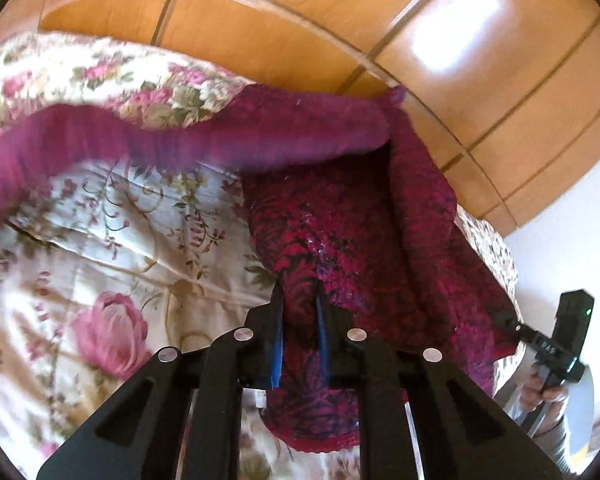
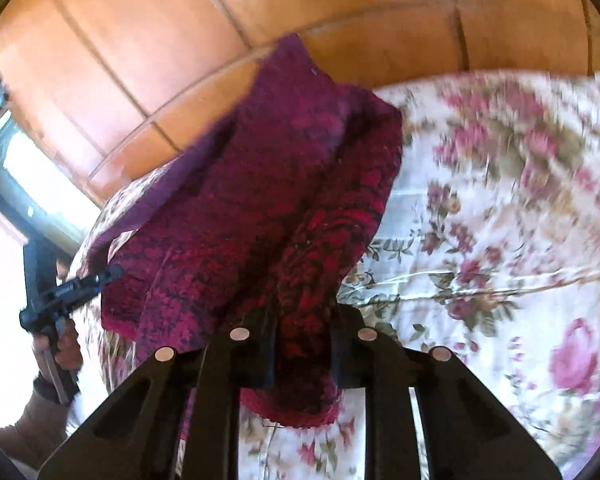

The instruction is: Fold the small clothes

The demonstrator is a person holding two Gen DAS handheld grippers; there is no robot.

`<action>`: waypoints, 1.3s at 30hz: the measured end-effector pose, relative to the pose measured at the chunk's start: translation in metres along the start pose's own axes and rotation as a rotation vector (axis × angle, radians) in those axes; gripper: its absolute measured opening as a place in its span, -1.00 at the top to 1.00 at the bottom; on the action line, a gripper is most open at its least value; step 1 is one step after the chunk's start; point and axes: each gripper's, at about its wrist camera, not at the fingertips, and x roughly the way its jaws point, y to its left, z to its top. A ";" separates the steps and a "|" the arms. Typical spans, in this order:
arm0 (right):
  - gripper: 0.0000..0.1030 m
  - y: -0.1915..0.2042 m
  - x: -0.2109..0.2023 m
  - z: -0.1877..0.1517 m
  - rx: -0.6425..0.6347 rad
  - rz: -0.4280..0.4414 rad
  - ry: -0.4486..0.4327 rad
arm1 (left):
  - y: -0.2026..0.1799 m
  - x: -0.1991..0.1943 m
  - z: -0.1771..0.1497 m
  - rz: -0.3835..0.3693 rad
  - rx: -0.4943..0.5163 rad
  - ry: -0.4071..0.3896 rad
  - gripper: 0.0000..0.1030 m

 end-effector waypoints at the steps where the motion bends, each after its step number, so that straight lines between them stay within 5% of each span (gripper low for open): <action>1: 0.67 0.004 -0.009 -0.006 -0.023 -0.011 0.006 | -0.004 -0.008 -0.004 0.011 0.021 0.001 0.76; 5: 0.67 0.004 -0.033 -0.042 -0.021 -0.018 0.038 | -0.010 -0.036 -0.037 0.036 0.073 0.042 0.76; 11: 0.58 -0.014 -0.024 -0.107 0.071 -0.044 0.150 | -0.004 -0.023 -0.098 0.137 0.130 0.139 0.71; 13: 0.22 -0.026 -0.027 -0.114 0.133 -0.080 0.133 | -0.001 -0.019 -0.102 0.158 0.132 0.137 0.71; 14: -0.12 -0.027 -0.031 -0.115 0.155 -0.087 0.110 | 0.000 -0.022 -0.103 0.156 0.124 0.130 0.63; 17: -0.13 -0.019 -0.048 -0.111 0.152 -0.049 0.049 | 0.000 -0.035 -0.097 0.162 0.106 0.081 0.55; 20: -0.15 0.017 -0.046 -0.109 0.083 0.011 0.055 | -0.003 -0.046 -0.088 0.168 0.099 0.026 0.55; 25: -0.68 0.094 -0.012 -0.113 -0.062 0.047 0.068 | -0.022 -0.041 -0.088 0.167 0.123 0.012 0.55; 28: -0.81 0.129 0.030 -0.122 -0.164 -0.061 0.129 | -0.029 -0.029 -0.089 0.155 0.138 0.022 0.55; 29: -0.74 0.131 0.041 -0.122 -0.189 -0.087 0.142 | -0.032 -0.026 -0.090 0.148 0.143 0.027 0.55; 30: -0.29 0.135 0.052 -0.127 -0.235 -0.137 0.168 | -0.033 -0.023 -0.092 0.142 0.146 0.028 0.55; 31: -0.18 0.134 0.054 -0.127 -0.248 -0.150 0.173 | -0.033 -0.022 -0.093 0.137 0.149 0.027 0.55; 35: 0.64 0.120 0.026 -0.119 -0.242 -0.098 0.158 | -0.038 -0.014 -0.097 0.121 0.178 0.037 0.55; 37: 0.70 0.107 0.005 -0.109 -0.198 -0.060 0.147 | -0.039 -0.009 -0.097 0.118 0.187 0.047 0.55; 39: 0.74 0.097 -0.014 -0.098 -0.229 -0.143 0.115 | -0.037 -0.002 -0.097 0.118 0.188 0.066 0.55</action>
